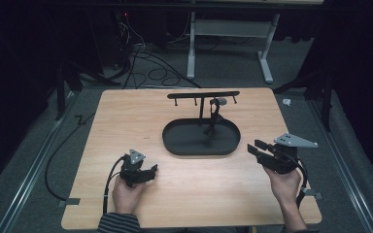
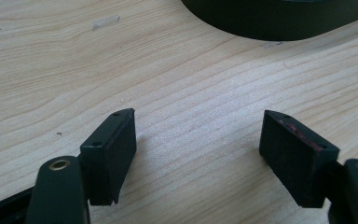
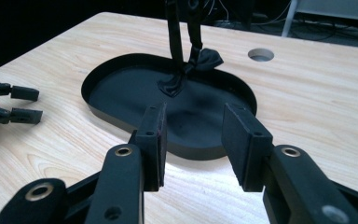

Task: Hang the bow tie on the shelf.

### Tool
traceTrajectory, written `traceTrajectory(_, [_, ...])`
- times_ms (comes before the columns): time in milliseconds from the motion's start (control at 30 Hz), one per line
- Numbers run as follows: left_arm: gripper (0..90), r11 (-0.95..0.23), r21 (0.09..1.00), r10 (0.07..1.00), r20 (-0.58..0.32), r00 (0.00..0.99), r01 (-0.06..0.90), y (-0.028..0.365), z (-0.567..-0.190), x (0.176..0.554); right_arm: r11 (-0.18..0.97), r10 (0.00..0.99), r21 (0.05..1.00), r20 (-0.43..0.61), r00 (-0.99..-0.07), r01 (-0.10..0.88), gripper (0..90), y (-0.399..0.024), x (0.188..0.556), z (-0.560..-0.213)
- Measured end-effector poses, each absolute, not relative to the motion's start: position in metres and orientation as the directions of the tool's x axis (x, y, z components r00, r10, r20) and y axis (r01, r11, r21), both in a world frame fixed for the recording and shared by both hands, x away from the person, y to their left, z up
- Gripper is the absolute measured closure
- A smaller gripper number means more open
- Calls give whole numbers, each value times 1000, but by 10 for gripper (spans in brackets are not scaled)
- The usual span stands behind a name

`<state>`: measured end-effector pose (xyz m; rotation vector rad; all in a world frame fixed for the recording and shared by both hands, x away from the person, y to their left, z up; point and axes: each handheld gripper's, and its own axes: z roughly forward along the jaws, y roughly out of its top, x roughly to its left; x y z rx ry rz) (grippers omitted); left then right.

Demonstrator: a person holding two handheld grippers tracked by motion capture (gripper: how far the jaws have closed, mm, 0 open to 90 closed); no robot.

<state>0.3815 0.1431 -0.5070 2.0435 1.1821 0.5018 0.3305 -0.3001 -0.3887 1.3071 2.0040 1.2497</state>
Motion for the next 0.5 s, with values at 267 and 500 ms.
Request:
traceTrajectory(267, [277, -328, 741, 863, -18, 505, 586, 143, -507, 381, 144, 880, 856, 119, -460, 496, 623, -296, 329, -397])
traceTrajectory(500, [276, -328, 741, 863, -18, 506, 586, 143, -507, 381, 142, 873, 849, 134, -468, 508, 622, -292, 327, -406])
